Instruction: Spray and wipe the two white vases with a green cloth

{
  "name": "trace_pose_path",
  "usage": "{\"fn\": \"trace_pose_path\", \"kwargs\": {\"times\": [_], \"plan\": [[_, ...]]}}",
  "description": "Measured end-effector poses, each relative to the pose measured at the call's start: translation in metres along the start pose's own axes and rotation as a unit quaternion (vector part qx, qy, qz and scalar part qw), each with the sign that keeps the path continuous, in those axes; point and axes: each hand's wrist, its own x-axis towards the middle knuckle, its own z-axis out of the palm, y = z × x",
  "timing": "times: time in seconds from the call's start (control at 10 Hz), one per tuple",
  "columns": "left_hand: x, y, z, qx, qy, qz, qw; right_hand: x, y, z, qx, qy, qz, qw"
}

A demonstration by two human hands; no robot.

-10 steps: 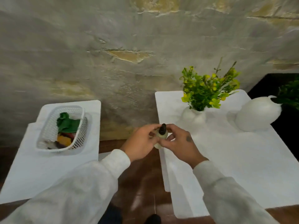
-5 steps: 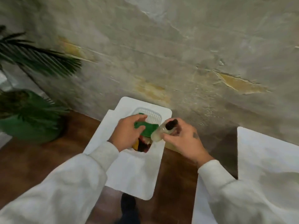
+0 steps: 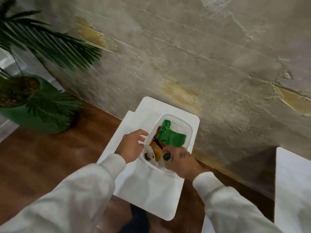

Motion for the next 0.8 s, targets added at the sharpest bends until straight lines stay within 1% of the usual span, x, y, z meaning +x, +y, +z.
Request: {"fn": "trace_pose_path", "kwargs": {"times": [0.2,0.3,0.5,0.7,0.8], "plan": [[0.0045,0.0011,0.0051,-0.011,-0.013,-0.011,1.000,0.0099,-0.0024,0.0143,-0.034,-0.038,0.002,0.999],[0.0051,0.0014,0.0053,-0.011,-0.014,-0.016,1.000,0.0116,-0.0026,0.0169,-0.033,-0.044,0.022,0.998],[0.0055,-0.0009,0.0034,-0.013,-0.021,-0.016,1.000,0.0106,-0.0009,0.0128,-0.063,-0.074,0.016,0.995],[0.0039,-0.0003,0.0029,-0.005,-0.030,-0.013,0.999,0.0042,-0.0013,0.0093,-0.080,-0.053,-0.001,0.995],[0.0041,0.0054,-0.0011,0.011,-0.017,0.004,1.000,0.0040,0.0011,0.0093,-0.058,-0.022,0.010,0.998]]}}
